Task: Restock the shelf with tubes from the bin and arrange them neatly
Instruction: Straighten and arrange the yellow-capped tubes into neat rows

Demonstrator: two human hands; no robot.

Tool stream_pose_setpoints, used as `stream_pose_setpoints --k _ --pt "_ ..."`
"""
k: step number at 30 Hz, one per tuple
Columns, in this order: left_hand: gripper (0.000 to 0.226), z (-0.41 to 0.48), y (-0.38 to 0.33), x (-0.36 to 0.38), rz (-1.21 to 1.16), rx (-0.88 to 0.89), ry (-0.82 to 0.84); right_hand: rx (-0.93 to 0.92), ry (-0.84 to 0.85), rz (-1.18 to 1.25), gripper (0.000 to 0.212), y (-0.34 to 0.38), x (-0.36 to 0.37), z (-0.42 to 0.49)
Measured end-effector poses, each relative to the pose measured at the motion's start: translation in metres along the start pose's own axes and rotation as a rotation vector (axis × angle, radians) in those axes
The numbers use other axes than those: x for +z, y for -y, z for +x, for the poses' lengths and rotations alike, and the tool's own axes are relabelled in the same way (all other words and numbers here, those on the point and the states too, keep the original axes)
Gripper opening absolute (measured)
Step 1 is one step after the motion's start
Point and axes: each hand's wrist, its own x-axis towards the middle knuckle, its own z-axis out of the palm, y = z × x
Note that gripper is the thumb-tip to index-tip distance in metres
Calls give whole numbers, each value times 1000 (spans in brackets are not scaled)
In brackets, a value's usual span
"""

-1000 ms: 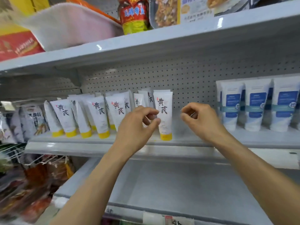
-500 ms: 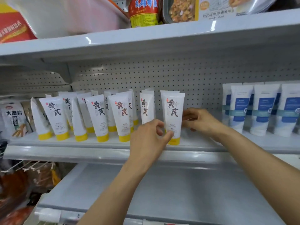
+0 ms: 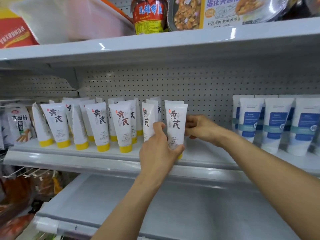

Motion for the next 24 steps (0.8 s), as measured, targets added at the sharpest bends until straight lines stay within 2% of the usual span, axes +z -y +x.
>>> stream_pose_setpoints --k 7,12,15,18,21,24 --pt "64 1 -2 7 62 -29 -36 -49 -45 -22 31 -12 14 11" --pt "62 -5 -6 1 66 33 -59 -42 -50 -25 31 -23 3 15" --pt "50 -1 -9 -18 40 152 -190 -60 -54 -3 31 -19 -10 10" --pt "40 26 -10 -49 12 338 -262 -136 -168 56 25 3 -25 9" --pt "46 66 -18 -77 144 432 -59 -116 -173 99 25 23 -36 9" --pt "57 98 -21 -86 248 467 228 -73 -133 -30 17 26 -35 12"
